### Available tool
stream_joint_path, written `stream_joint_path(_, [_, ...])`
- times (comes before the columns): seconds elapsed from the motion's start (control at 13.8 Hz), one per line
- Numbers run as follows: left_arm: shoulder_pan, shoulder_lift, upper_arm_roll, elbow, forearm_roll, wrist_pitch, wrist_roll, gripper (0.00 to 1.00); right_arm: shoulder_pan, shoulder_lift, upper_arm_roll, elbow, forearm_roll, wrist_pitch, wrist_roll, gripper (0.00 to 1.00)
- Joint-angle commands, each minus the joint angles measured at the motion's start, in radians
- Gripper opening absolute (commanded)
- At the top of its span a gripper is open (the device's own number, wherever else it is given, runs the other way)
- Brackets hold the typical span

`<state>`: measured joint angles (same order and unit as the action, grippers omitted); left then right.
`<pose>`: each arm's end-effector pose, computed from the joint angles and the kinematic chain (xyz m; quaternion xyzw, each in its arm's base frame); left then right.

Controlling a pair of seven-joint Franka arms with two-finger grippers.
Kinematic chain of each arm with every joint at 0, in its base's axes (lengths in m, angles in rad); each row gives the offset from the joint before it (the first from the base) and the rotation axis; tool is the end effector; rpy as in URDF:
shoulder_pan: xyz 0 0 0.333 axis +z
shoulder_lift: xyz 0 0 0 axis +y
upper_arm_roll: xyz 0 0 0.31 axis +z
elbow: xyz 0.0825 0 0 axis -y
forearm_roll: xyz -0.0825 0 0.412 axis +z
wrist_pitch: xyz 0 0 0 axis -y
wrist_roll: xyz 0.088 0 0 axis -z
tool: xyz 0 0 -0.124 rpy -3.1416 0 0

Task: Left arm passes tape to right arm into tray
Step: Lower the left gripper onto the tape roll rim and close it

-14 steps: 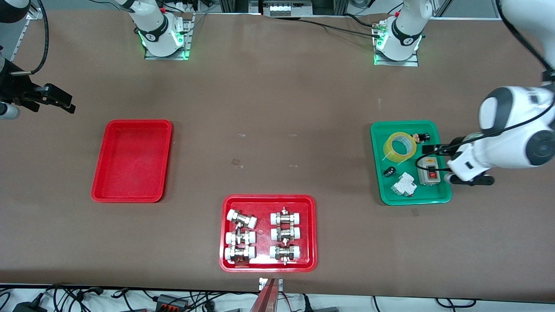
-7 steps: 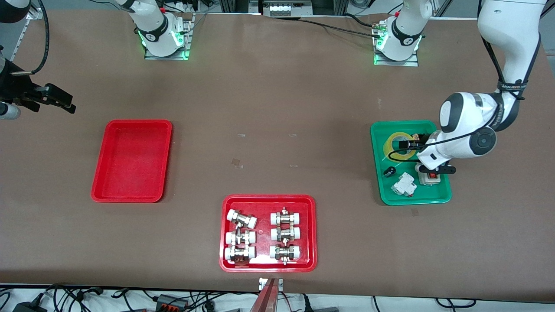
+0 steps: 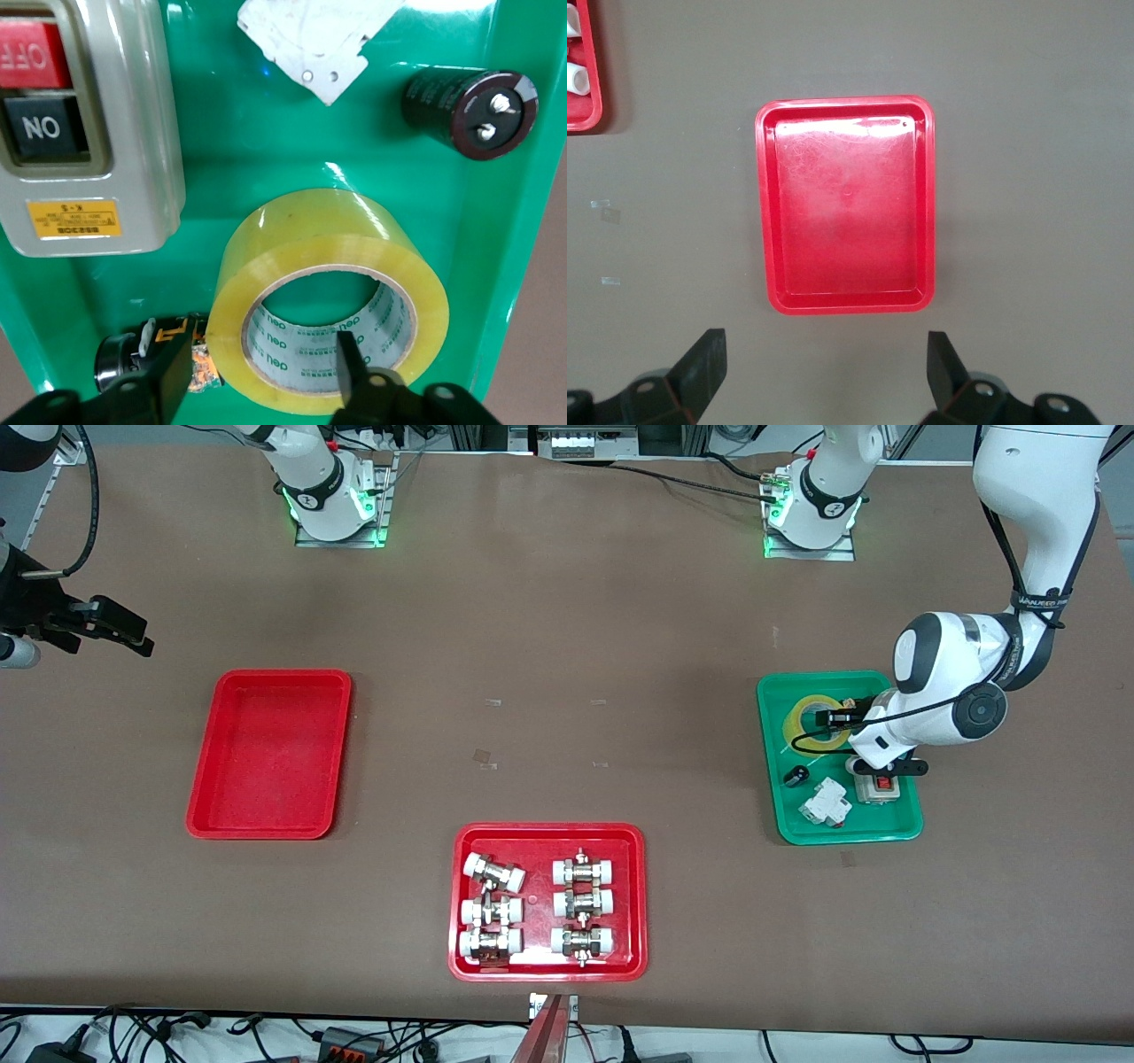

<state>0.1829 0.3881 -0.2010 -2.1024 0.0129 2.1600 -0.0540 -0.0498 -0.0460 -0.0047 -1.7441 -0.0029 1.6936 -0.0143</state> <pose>0.5531 -0.0136 0.1695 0.9864 0.0144 -0.1616 0.0280 0.5739 -0.0317 0.5516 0.9998 -0.0199 -0.0023 0.0013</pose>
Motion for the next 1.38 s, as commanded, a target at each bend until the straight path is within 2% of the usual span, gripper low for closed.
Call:
stream_joint_path(0.0, [0.007,-0.025,-0.005,-0.030,-0.002,0.023,-0.007,0.70,-0.001,-0.006,-0.001,0.006,-0.006,-0.015,-0.012,1.00])
stream_joint_path(0.29, [0.007,-0.008,0.002,-0.030,-0.002,0.035,-0.007,0.69,0.001,-0.006,0.000,0.006,-0.006,-0.015,-0.012,1.00])
stream_joint_path(0.43, [0.007,-0.008,0.002,-0.030,-0.001,0.038,-0.006,0.62,0.001,-0.006,0.000,0.006,-0.006,-0.015,-0.012,1.00])
stream_joint_path(0.94, [0.009,0.000,0.005,-0.031,0.009,0.049,0.009,0.30,0.001,-0.008,0.002,0.006,-0.006,-0.021,-0.012,1.00])
stream_joint_path(1.23, [0.043,0.009,0.005,-0.031,0.009,0.069,0.063,0.01,0.001,-0.008,0.003,0.006,-0.006,-0.025,-0.012,1.00])
stream_joint_path(1.3, [0.043,0.006,0.005,-0.031,0.010,0.064,0.068,0.01,0.001,-0.008,0.003,0.006,-0.006,-0.025,-0.012,1.00])
